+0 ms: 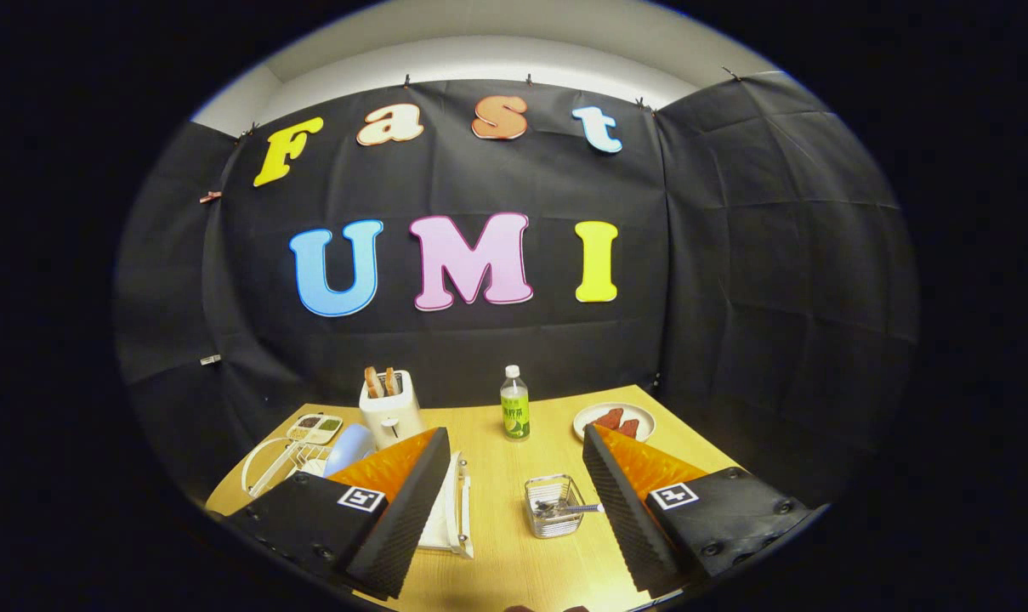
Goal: Take the plate from the dish rack, then take the spoon from the basket and place it into the plate.
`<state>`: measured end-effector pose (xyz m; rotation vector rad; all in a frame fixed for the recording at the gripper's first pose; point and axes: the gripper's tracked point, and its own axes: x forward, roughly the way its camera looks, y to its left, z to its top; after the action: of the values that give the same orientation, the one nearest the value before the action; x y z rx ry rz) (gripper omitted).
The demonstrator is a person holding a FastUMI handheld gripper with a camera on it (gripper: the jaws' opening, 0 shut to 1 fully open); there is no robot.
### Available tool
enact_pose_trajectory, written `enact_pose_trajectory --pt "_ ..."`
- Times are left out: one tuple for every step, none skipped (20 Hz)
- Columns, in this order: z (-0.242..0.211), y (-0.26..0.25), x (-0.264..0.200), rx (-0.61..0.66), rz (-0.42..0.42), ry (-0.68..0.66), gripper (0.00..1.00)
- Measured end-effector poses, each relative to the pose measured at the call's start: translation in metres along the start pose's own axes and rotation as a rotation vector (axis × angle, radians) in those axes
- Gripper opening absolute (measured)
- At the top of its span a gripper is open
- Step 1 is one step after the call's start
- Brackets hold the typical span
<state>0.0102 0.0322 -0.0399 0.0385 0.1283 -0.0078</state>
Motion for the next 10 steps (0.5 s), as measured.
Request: enact_pose_trajectory --pt "0.000 0.009 0.003 0.013 0.019 0.022 0.97" --pt "-0.001 0.016 0.008 0.024 0.036 0.040 0.98" --pt "0.001 0.025 0.015 0.027 0.045 0.055 0.98" --pt "0.002 0.031 0.021 0.021 0.049 0.068 0.98" --pt "0.003 0.040 0.028 0.011 0.057 0.081 0.99" --pt "0.005 0.053 0.036 -0.003 0.073 0.090 0.99" --pt "0.005 0.066 0.043 -0.020 0.095 0.102 0.99" --pt "0.001 0.080 0.050 -0.040 0.119 0.120 0.99" --pt "-0.003 0.093 0.057 -0.060 0.143 0.142 0.98" --pt "-0.007 0.109 0.063 -0.077 0.172 0.164 0.99"
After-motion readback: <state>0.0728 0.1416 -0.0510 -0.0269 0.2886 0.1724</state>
